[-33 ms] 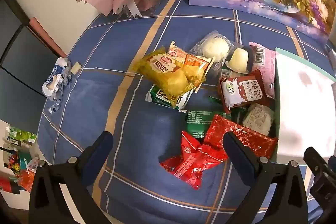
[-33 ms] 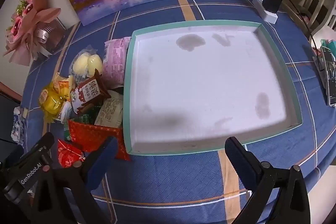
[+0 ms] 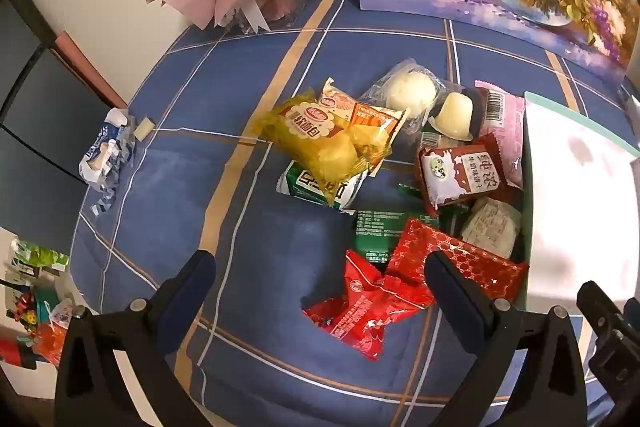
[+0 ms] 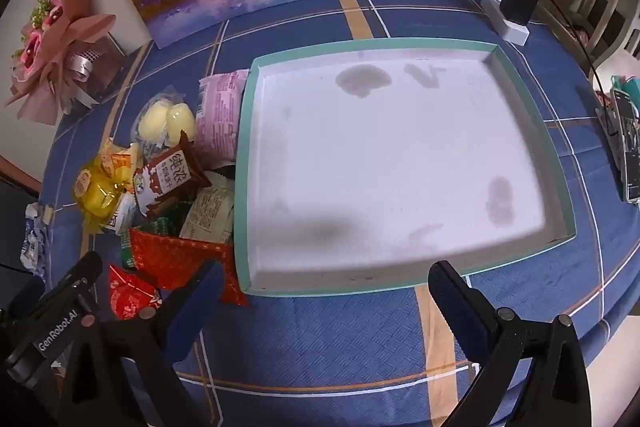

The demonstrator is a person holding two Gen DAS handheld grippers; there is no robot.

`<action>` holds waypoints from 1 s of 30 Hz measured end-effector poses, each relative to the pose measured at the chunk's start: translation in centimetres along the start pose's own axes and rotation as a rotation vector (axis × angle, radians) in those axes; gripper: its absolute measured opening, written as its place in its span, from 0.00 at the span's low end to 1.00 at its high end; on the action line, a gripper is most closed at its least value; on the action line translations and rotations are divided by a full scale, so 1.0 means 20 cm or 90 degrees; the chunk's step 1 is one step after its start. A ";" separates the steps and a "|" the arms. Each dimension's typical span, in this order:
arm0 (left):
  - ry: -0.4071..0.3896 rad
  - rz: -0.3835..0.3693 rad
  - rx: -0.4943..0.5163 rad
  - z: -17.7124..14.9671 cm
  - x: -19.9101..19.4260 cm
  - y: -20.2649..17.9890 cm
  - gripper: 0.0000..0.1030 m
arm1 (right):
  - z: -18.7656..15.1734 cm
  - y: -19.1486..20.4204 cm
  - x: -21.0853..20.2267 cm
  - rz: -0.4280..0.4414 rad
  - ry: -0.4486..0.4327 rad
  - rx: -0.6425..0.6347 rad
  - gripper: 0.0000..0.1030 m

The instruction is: Organize snacks

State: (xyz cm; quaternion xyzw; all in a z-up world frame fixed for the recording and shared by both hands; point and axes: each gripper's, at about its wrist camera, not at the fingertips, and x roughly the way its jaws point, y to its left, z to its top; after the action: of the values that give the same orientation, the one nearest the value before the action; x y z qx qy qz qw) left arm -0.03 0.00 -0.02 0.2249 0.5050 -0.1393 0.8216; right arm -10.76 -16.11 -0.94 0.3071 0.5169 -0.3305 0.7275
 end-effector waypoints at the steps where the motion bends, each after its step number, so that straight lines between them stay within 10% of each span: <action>1: 0.001 0.000 -0.001 0.00 0.00 0.00 1.00 | 0.00 0.00 0.00 -0.003 -0.001 -0.001 1.00; 30: 0.033 -0.041 -0.024 -0.01 0.04 -0.01 1.00 | 0.01 0.01 0.02 -0.010 0.009 -0.004 1.00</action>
State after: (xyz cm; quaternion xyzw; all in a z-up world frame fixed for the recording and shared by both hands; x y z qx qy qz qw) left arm 0.22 -0.04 -0.85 0.1964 0.5360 -0.1505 0.8072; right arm -10.49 -16.21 -1.17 0.3027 0.5253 -0.3324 0.7224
